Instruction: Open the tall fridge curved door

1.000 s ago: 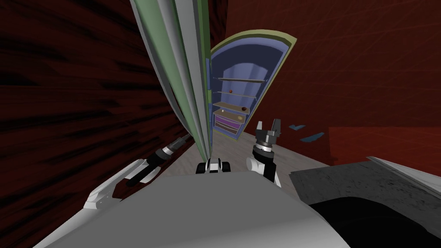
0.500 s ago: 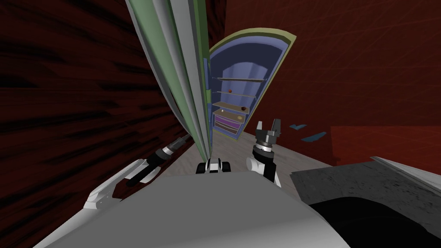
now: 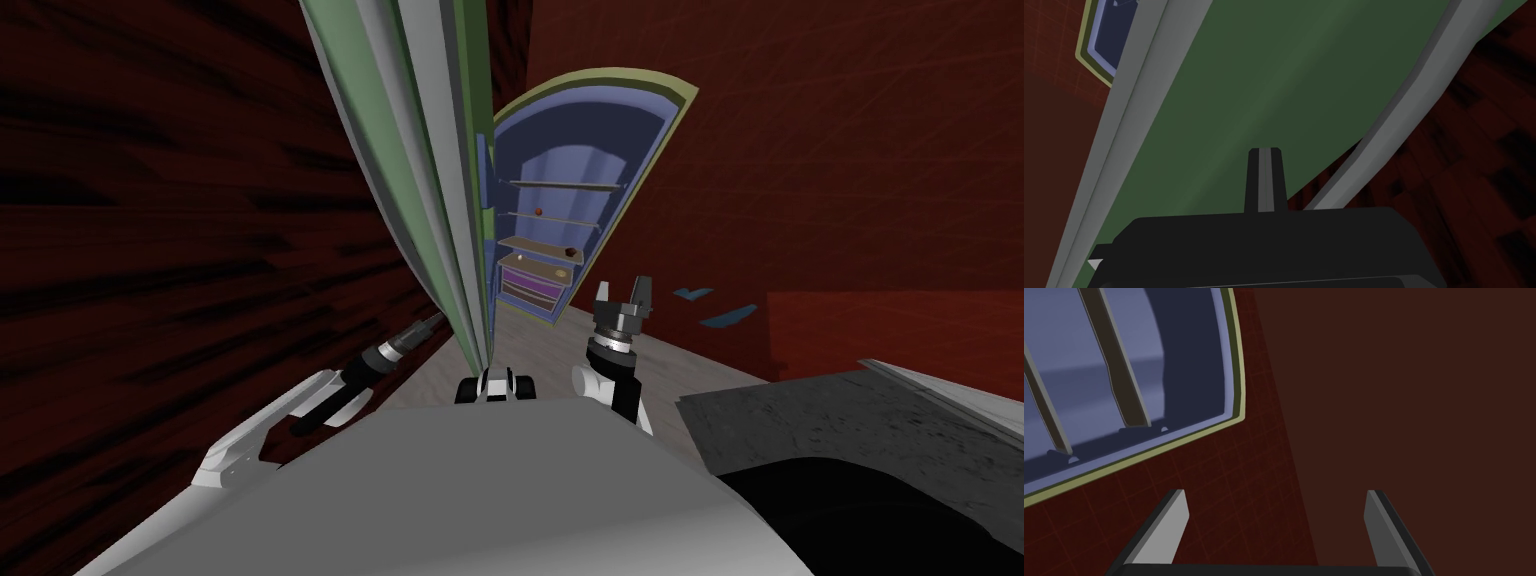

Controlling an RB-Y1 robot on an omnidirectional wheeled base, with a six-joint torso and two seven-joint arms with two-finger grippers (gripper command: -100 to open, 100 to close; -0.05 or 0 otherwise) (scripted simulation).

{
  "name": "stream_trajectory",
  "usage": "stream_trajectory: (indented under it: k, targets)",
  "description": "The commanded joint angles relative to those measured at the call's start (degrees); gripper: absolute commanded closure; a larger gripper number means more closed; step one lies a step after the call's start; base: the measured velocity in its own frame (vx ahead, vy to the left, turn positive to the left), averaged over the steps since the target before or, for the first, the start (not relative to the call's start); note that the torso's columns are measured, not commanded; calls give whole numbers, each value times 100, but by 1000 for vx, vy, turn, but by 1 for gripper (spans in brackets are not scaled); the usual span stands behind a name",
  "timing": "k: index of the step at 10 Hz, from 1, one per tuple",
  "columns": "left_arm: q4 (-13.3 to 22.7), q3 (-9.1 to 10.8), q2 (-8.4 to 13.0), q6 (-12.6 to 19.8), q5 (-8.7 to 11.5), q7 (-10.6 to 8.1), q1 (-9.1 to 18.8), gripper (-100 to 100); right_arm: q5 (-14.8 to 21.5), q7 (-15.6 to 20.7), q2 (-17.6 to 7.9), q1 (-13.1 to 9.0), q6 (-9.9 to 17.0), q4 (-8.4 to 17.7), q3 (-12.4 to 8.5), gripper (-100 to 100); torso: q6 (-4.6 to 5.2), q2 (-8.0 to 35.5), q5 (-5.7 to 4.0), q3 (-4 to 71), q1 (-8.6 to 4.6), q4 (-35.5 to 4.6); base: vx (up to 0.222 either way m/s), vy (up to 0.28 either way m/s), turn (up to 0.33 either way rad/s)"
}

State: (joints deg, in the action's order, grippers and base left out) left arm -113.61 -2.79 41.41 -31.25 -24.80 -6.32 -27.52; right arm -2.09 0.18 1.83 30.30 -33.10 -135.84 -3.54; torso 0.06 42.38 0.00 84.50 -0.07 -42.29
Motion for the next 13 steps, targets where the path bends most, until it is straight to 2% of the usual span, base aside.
stream_trajectory:
  k: [1, 3, 9, 11, 12, 13]
  targets:
    - [-45, -72, 51, -96, -19, -21, -18, 100, 0, 0, 0, 0, 0, 0, 0, 0, 2, 1, -3, -1, -13, 1, 1, 171, 0]
    - [-45, -72, 51, -96, -19, -21, -18, 100, 0, 0, 1, 0, 0, 0, 1, 0, -1, -1, -12, 0, -40, -1, 2, 66, 8]
    - [-45, -72, 51, -96, -19, -21, -18, 100, 0, 0, 2, 0, 0, 0, 2, 0, 3, -16, -4, 11, -7, 0, -1, -15, -4]
    - [-82, -140, 114, -201, -40, -48, -47, 100, 0, 0, 1, 0, 0, 0, 1, 0, 10, -14, 0, 10, 7, 1, -3, 118, -34]
    - [-304, 2, 254, -37, -2, -179, -136, -100, 0, 0, 0, 0, 0, 0, 0, 0, 21, -11, 7, 7, 19, 2, 12, 104, 67]
    - [-419, 49, 330, 6, 12, -247, -177, -100, 0, 0, 1, 1, 0, 0, 1, 0, 4, -11, -5, 7, -24, 1, 26, -18, 137]
